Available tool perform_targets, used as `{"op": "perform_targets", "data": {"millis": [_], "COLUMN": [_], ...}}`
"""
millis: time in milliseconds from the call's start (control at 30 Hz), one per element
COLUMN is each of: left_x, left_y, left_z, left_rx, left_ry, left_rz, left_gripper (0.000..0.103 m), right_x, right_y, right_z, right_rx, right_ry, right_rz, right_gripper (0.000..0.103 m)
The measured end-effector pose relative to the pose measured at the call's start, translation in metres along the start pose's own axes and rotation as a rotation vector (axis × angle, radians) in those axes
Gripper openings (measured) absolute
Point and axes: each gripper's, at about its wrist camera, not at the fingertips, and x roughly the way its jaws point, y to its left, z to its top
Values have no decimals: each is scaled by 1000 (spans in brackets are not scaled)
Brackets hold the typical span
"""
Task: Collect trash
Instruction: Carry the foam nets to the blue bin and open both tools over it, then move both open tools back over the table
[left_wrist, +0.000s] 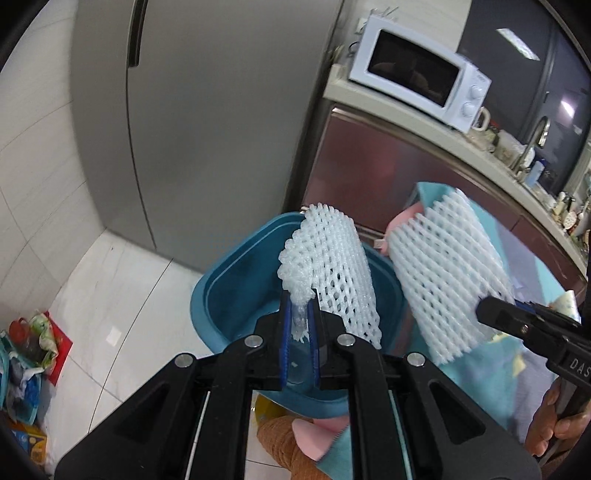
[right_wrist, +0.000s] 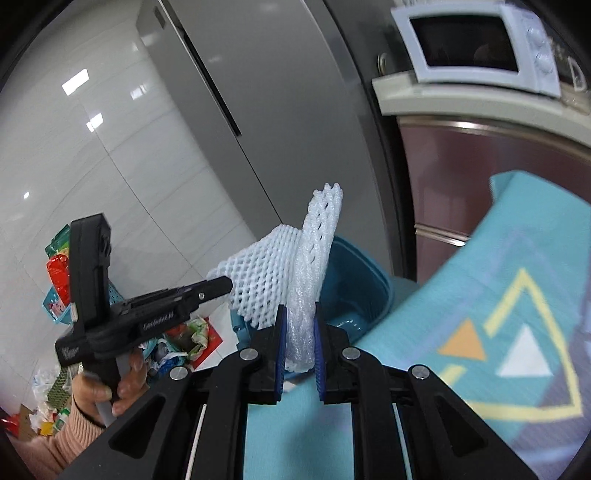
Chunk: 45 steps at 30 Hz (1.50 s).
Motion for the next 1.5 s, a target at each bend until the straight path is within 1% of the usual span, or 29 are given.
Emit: {"op": "perform_targets", "data": {"millis": [67,133,167,267,400,433,467,500,533,600,667,800,867,933,967,1033,1133,1233,1300,1367,1500], "left_x": [10,21,24,43,65,68,73,76,81,86,88,87,78,67,59,44,18,-7,-20,-31,-43], "left_y": [1,5,4,7,14,15,14,15,16,17,17,14,10,5,-1,-11,-36,-69,-91,-114,-162], "left_z": [-3,-5,-9,-11,-12,-12,-12,-12,-12,-16,-19,-21,-21,-21,-20,-18,-17,-20,-23,-28,-40], "left_rx": [-1,0,1,-4,-17,-17,-15,-17,-23,-21,-21,-32,-21,-11,-2,19,68,142,185,226,309], "left_ry": [13,34,41,69,101,106,115,121,129,139,143,139,120,101,81,48,-9,-60,-78,-88,-80], "left_rz": [11,28,35,51,61,57,59,65,65,70,70,62,54,31,17,-15,-89,-172,-232,-287,-389], "left_gripper": [9,9,9,9,10,10,14,23,27,28,30,31,32,36,38,41,44,48,52,53,53], "right_x": [16,35,39,61,73,75,77,77,77,75,70,58,47,32,23,4,-31,-67,-92,-115,-170], "right_y": [0,-2,-2,-4,-2,-1,0,2,4,6,3,-2,-4,-8,-8,-8,-8,-11,-12,-15,-32], "right_z": [3,6,5,7,14,16,17,17,16,15,15,13,11,7,5,0,-9,-18,-27,-37,-65], "right_rx": [8,21,23,36,28,22,17,13,9,4,13,35,45,55,51,47,42,41,40,47,87], "right_ry": [28,77,90,157,200,202,203,205,203,195,171,142,124,100,83,47,-7,-60,-96,-131,-197], "right_rz": [-4,-9,-9,-33,-65,-82,-94,-98,-105,-111,-116,-123,-123,-111,-109,-108,-113,-131,-151,-169,-238], "right_gripper": [12,12,12,13,16,17,20,21,22,25,35,36,36,36,37,37,39,42,42,44,44]}}
